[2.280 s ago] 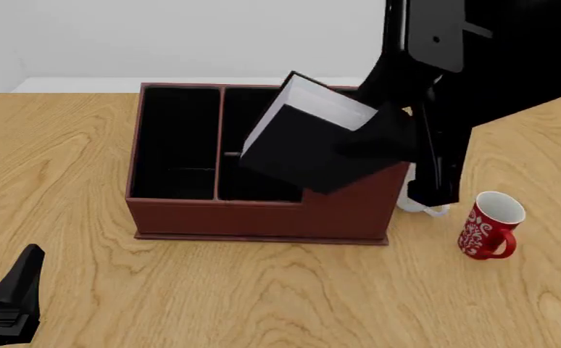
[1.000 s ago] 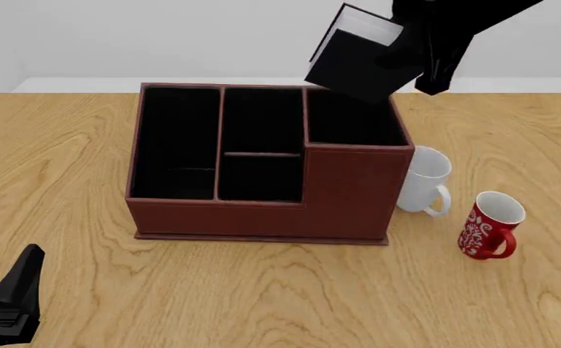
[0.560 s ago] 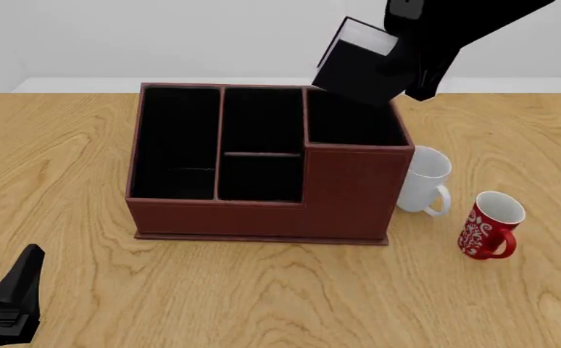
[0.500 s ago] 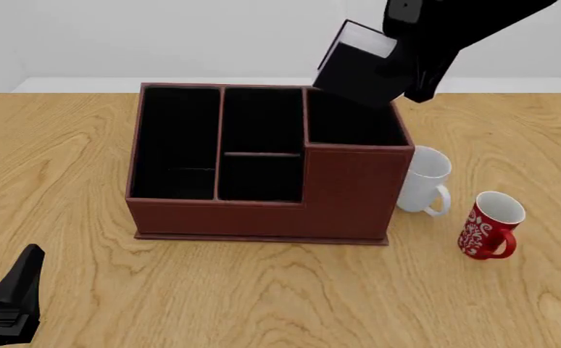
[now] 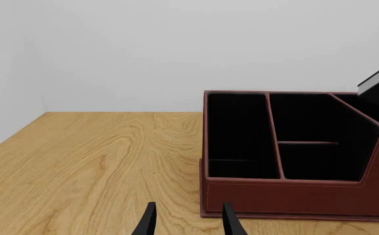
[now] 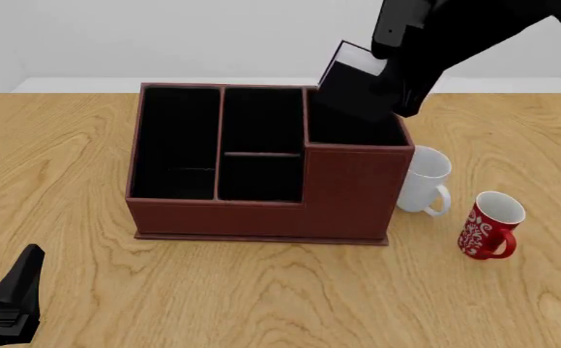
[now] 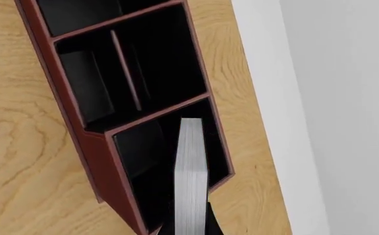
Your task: Pick up the book and place it in the right compartment of the caddy.
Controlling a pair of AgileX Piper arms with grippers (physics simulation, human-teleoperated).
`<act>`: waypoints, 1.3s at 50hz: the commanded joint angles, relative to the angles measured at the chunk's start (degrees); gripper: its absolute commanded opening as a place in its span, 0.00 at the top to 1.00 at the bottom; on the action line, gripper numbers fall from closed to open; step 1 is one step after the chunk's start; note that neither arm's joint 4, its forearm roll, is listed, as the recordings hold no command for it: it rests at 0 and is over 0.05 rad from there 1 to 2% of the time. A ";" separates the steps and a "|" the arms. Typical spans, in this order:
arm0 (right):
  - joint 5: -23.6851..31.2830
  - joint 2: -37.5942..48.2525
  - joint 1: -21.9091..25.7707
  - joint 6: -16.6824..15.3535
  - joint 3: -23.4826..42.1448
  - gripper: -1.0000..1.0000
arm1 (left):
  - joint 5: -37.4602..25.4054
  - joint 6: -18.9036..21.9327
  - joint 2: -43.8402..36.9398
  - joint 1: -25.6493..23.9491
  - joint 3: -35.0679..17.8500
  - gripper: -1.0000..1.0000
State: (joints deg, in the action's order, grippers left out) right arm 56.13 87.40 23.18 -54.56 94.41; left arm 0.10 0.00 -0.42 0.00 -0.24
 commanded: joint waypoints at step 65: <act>-8.20 1.51 -0.76 5.32 -9.33 1.00 | 0.00 0.00 0.00 0.00 0.00 0.00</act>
State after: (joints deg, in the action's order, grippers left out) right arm 48.91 89.03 22.91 -50.73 85.10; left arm 0.10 0.00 -0.42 0.00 -0.24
